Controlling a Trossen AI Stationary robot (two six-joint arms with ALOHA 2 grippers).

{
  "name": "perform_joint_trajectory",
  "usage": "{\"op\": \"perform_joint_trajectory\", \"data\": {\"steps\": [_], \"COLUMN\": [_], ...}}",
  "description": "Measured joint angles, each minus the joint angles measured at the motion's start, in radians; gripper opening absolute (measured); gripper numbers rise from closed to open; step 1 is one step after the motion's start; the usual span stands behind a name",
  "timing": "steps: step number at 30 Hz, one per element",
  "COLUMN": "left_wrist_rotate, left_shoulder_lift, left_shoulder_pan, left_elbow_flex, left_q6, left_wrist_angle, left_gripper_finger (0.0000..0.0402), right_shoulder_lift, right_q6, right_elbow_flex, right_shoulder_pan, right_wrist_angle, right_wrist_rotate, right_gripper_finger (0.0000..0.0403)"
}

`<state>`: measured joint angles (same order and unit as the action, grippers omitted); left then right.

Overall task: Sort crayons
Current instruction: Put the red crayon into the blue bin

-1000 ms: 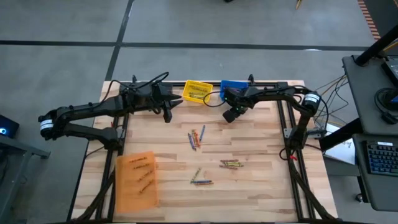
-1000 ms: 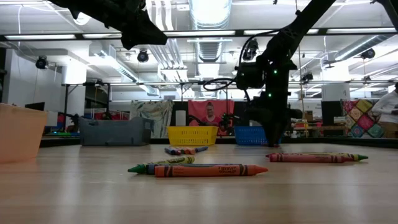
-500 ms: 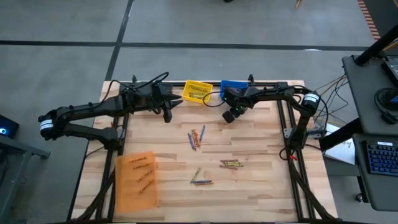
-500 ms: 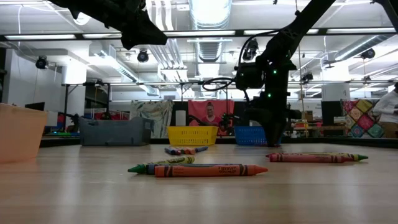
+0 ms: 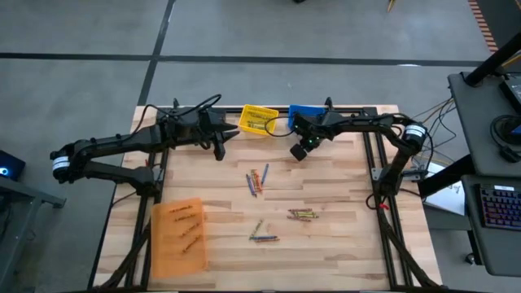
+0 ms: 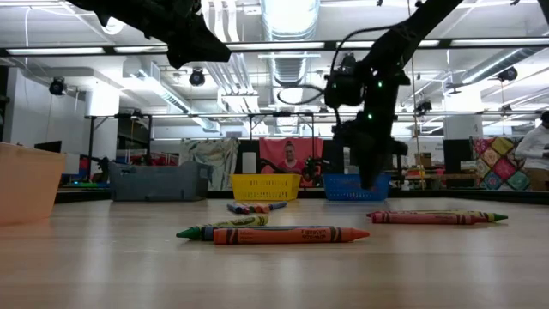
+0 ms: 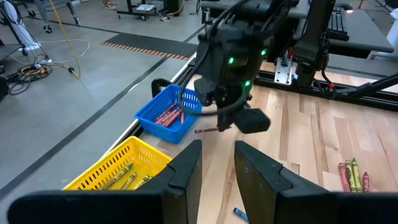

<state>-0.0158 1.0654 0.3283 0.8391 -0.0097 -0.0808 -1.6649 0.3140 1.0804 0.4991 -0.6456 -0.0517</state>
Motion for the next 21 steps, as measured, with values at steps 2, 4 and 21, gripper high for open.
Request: {"op": "perform_joint_trajectory", "data": {"steps": [2,4,21], "left_wrist_rotate": [0.0,0.0,0.0], "left_shoulder_lift": [0.0,0.0,0.0], "left_shoulder_pan": [0.0,0.0,0.0], "left_elbow_flex": [0.0,0.0,0.0], "left_q6": [0.0,0.0,0.0], "left_wrist_angle": [0.0,0.0,0.0], "left_gripper_finger": [0.0078,0.0078,0.0078], "right_shoulder_lift": [0.009,0.01,0.004], "right_q6": [-0.026,-0.045,-0.428], "right_elbow_flex": [0.012,0.034,0.365], "right_shoulder_pan": [-0.013,-0.03,0.011], "right_wrist_angle": [-0.002,-0.006,-0.197], "right_wrist_rotate": [0.034,0.051,-0.09], "right_gripper_finger": [0.0009,0.0009,0.0009]}}
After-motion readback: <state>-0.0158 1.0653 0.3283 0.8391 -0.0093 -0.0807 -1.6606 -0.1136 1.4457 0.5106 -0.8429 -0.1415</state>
